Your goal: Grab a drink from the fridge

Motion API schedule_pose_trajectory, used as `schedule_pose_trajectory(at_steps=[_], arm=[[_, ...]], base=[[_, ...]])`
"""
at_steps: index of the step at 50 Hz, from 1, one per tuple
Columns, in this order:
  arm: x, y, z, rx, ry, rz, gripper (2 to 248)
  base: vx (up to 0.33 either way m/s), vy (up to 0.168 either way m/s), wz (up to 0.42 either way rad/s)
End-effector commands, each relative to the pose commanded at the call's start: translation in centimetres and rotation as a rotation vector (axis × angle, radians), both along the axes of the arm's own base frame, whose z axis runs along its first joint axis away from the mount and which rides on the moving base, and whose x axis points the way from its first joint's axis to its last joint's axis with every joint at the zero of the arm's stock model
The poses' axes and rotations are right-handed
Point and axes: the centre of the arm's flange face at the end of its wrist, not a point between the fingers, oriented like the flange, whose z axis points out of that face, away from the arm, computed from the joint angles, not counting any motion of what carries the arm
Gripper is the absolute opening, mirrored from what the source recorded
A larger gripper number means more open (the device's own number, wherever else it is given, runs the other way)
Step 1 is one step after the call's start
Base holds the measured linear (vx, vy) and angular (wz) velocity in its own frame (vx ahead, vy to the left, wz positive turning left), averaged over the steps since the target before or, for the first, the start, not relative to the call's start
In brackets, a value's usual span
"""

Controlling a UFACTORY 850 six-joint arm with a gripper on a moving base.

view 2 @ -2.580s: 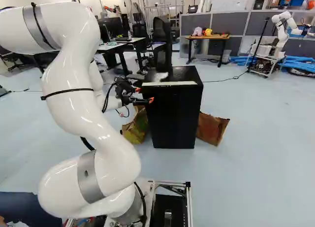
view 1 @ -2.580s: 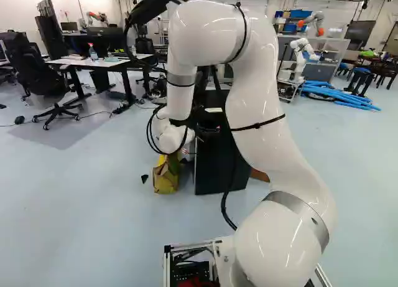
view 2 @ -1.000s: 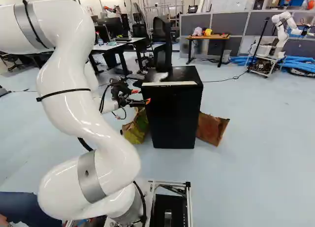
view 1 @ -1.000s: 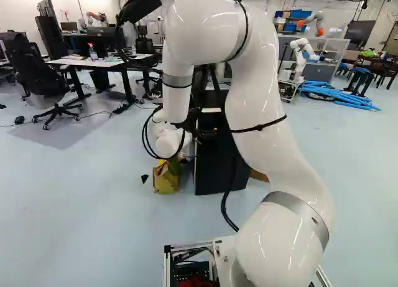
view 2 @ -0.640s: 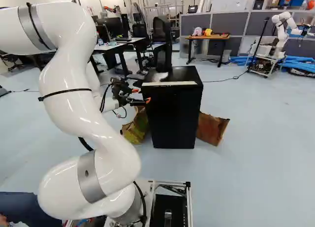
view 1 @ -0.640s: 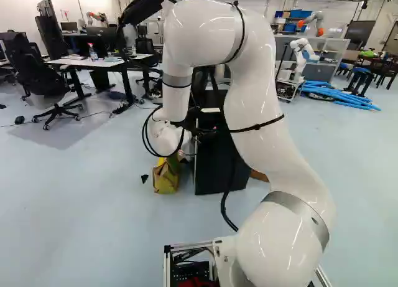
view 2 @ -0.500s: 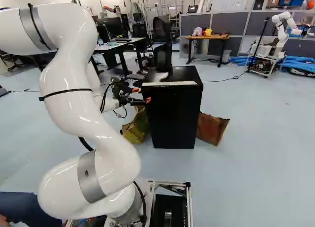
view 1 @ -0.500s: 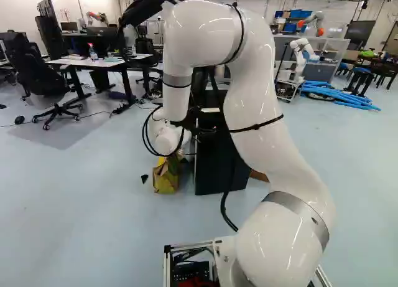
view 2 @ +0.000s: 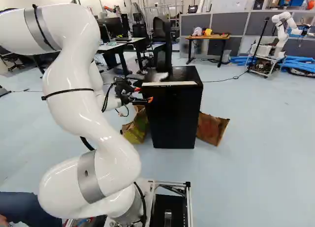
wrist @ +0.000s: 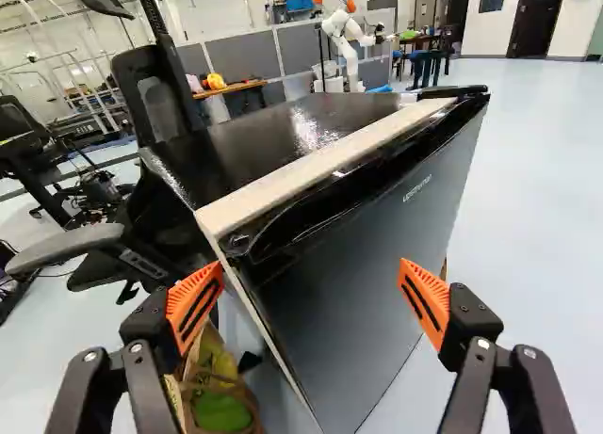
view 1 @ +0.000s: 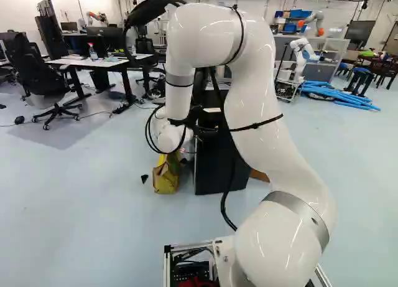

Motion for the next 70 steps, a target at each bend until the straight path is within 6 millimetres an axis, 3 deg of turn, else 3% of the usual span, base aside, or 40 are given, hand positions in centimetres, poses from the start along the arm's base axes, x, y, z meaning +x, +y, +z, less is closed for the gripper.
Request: schedule_pose_trajectory(at_steps=[32,70], arm=[[0.0,-1.7,0.0,-0.003,0.006,-0.031,247],[-8.0,-2.9,0.7,-0.052,0.077,0.017,247]], base=[[0.0,0.0,0.0],[-0.001,-0.001,-0.003]])
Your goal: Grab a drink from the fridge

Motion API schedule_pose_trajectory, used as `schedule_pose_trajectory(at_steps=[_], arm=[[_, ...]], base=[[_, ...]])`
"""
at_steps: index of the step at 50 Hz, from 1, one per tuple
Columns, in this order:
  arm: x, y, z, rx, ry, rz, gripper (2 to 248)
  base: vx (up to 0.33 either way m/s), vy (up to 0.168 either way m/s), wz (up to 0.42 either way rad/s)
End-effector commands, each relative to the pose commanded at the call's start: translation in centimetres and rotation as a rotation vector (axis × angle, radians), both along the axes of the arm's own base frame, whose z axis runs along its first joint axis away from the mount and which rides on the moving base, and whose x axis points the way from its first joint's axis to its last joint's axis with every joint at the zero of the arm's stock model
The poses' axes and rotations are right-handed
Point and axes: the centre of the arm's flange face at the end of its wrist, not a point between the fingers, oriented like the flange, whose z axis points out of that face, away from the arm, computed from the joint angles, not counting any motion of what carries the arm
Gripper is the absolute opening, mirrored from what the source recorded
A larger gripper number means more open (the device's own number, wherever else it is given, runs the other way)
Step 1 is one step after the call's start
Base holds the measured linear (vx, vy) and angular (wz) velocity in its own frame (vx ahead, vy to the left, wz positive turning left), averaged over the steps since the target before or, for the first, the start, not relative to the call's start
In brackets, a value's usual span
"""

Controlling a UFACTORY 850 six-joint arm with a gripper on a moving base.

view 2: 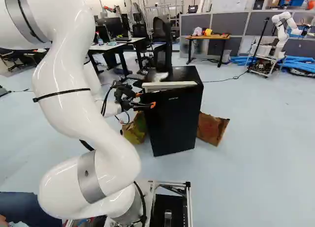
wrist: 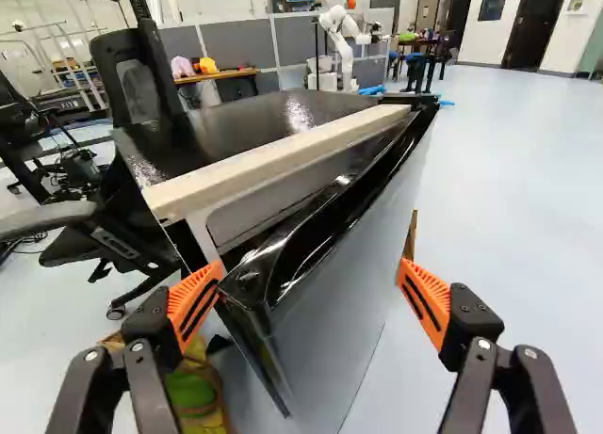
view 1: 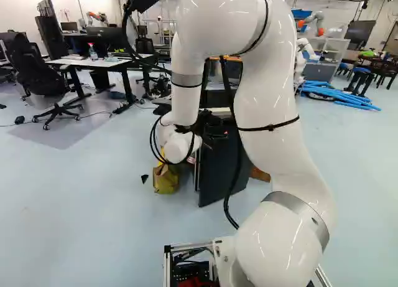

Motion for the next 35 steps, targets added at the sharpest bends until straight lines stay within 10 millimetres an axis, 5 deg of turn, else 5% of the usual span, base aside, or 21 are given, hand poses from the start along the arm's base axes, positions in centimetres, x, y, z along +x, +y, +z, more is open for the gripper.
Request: schedule_pose_trajectory(at_steps=[24,35], arm=[[-5.1,-2.1,0.5,-0.048,0.027,-0.008,247],[-5.7,-2.6,0.7,-0.061,0.021,-0.025,247]], base=[[0.0,0.0,0.0],[0.0,0.0,0.0]])
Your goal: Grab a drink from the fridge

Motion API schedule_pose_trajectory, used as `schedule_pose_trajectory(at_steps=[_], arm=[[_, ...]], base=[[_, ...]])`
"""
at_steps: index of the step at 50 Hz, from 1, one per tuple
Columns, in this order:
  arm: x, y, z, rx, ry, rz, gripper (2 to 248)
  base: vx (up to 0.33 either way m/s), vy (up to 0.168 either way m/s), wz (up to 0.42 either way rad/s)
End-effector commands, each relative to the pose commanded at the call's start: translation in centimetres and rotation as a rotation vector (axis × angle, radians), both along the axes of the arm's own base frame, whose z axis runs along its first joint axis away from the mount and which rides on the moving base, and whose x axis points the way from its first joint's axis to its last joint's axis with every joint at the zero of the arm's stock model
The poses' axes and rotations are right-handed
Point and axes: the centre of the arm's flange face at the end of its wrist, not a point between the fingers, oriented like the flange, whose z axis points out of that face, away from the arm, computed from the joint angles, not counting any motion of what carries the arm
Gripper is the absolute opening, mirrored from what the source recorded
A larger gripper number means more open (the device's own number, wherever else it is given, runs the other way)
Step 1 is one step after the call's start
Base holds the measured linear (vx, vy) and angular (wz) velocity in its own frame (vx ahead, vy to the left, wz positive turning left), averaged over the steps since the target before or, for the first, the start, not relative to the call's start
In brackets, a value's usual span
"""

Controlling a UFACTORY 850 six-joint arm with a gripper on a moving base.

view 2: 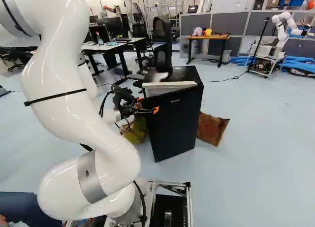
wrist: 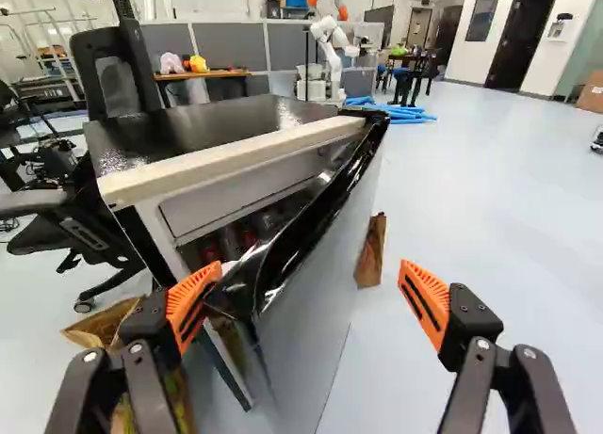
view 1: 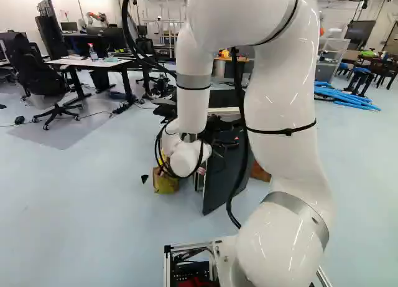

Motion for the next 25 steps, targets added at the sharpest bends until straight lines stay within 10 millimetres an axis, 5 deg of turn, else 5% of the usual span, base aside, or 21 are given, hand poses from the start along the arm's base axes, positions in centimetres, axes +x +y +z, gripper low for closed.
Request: schedule_pose_trajectory(at_steps=[25], arm=[[-1.5,-1.4,0.2,-0.023,-0.003,-0.067,247]], base=[[0.0,0.0,0.0]])
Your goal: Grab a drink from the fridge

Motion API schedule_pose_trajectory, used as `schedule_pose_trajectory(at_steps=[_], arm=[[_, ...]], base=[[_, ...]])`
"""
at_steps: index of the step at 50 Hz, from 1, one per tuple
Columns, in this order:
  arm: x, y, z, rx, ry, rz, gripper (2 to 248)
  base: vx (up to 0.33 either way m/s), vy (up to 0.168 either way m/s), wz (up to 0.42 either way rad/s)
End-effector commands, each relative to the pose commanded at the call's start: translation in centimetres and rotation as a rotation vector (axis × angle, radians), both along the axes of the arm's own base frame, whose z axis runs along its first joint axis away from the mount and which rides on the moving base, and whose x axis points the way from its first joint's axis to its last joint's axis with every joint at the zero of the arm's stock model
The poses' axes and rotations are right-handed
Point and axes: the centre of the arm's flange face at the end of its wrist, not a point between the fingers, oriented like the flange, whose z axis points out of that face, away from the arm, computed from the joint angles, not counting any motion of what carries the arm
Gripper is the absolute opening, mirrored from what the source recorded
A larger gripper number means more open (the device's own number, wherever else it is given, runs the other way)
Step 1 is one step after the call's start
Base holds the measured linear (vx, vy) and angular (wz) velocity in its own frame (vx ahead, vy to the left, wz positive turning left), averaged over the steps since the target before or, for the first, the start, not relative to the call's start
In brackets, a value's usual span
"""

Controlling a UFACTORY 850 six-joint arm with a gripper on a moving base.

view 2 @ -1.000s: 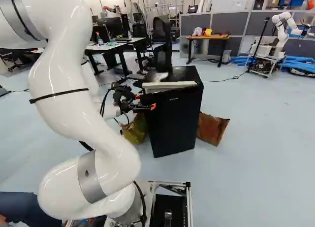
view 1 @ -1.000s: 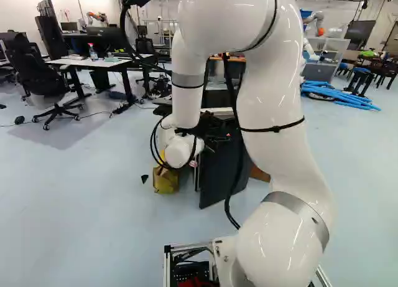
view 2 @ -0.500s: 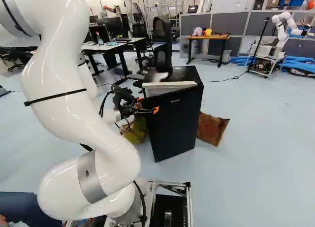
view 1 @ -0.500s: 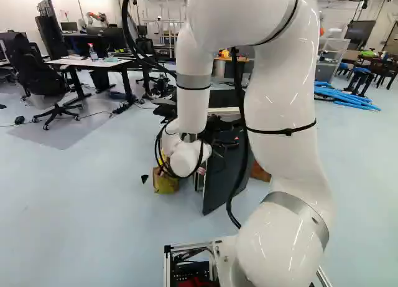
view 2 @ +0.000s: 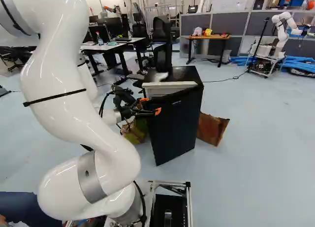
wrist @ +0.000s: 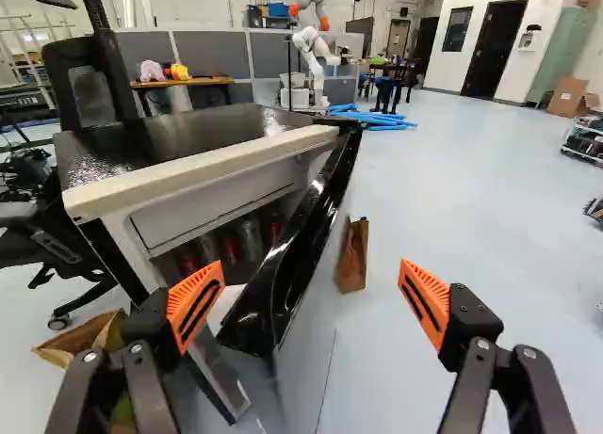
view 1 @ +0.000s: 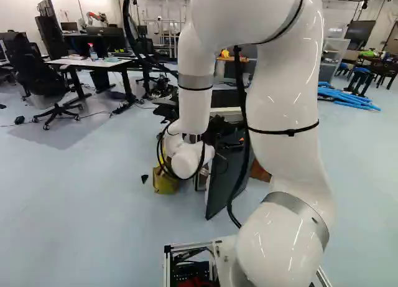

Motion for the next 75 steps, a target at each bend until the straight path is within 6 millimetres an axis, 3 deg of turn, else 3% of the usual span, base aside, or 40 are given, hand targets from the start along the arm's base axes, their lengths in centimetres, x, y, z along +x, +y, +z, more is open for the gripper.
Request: schedule_pose_trajectory(at_steps=[53,75], arm=[[-10.3,-7.0,0.1,-0.078,0.1,-0.212,247],[-10.2,-10.1,0.3,-0.067,0.091,-0.464,247]], base=[[0.0,0.0,0.0],[0.0,0.0,0.0]])
